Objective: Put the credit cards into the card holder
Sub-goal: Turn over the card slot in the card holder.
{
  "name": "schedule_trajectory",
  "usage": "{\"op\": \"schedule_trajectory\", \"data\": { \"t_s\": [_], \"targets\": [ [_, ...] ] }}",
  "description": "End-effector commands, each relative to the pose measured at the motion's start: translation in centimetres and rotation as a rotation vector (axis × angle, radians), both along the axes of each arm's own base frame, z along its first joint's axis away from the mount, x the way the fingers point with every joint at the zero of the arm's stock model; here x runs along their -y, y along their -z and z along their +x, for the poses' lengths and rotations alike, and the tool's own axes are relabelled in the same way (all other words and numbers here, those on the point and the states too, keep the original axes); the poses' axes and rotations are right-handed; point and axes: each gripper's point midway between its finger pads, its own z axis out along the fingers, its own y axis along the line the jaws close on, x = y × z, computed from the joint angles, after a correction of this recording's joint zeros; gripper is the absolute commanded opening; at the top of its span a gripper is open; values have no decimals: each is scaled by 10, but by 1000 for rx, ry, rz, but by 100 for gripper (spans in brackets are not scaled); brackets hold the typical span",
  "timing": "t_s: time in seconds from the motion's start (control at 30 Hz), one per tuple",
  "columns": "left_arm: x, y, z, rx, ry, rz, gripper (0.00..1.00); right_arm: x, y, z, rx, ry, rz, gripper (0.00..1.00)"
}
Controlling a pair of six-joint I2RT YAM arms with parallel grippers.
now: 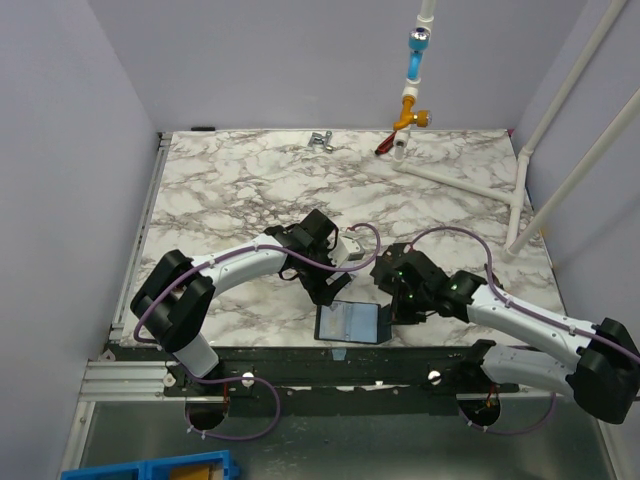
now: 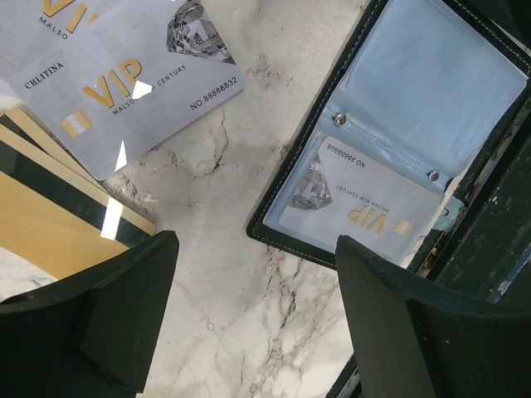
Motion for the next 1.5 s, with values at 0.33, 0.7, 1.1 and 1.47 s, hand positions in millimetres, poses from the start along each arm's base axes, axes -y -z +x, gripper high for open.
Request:
{"op": "schedule_trajectory", "data": {
  "t_s": [0.33,0.7,1.1,1.47],
  "targets": [
    [0,-3,-1,14,9,1,78,-9,0,-3,-7,-39,37,1],
    [1,-7,-1,16,10,-8,77,-4,12,-8,-33,-37,13,1],
    [2,-8,-1,14,10,-11,77,-6,5,-8,-20,-44,35,1],
    [3,-8,-1,12,11,-13,77,-7,-3,-5,-8,-49,32,1]
  ]
}}
